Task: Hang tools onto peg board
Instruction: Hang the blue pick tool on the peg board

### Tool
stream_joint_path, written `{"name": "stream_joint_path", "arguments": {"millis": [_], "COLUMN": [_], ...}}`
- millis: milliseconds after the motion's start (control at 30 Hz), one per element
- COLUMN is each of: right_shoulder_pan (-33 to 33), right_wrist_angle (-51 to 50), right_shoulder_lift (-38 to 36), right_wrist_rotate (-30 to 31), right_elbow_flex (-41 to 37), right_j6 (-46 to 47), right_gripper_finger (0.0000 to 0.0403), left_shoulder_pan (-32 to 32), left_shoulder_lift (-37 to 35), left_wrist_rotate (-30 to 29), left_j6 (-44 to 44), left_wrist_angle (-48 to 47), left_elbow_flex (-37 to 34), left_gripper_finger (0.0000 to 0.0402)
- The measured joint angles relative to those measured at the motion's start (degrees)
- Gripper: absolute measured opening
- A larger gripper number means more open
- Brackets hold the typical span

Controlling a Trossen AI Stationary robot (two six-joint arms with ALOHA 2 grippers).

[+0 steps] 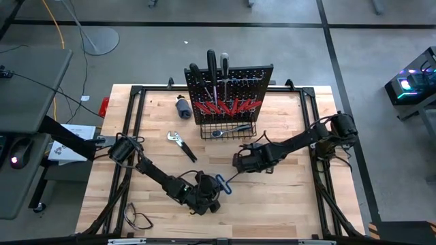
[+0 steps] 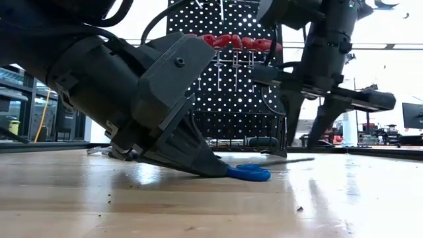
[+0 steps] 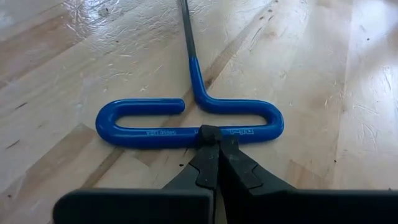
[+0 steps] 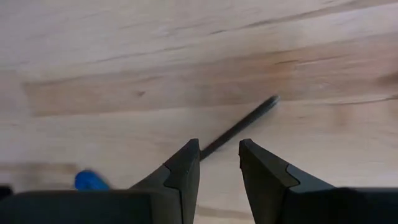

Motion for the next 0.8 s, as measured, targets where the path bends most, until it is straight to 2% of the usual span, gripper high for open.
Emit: {"name": "stream_joint_path", "arguments": {"millis": [267,333,467,600,700,800], "right_shoulder_pan": [-0.14,-0.14,-0.84,-2.66,-2.78,-2.63], "right_wrist_angle": [-3.13,-4.37,-5.67,-6.32,-6.33,-5.35], "right_shoulder_lift": [-0.21,-1.11,-5.41,-9.51,-9.56,-8.21], "right_wrist_rotate": [-1.50,-1.67,-0.90,-5.66,-9.06,-10.35], "right_elbow_flex": [-0.01,-0.01,0.02,0.13,0.13,0.13], "right_j6": [-3.32,-9.08,-32.65,-66.13,-93.42,-109.78], "right_gripper_finger": [0.0108,0.0108,0.0108,0.0108,0.0108,0.0108], "left_shoulder_pan": [-0.16,-0.16,-0.20,-0.20,-0.20,-0.20], "left_shoulder_lift": [0.00,0.00,0.00,0.00,0.00,0.01], "left_wrist_rotate": [-0.07,-0.07,0.00,0.07,0.08,0.07], "left_j6": [0.11,0.65,1.49,2.05,2.49,1.25], "left_wrist_angle": [-0.32,-0.34,-0.35,-0.31,-0.22,-0.55], "left_elbow_flex": [-0.01,-0.02,0.00,0.00,-0.01,0.00], "left_gripper_finger": [0.0000,0.0000,0.0000,0.0000,0.0000,0.0000]}}
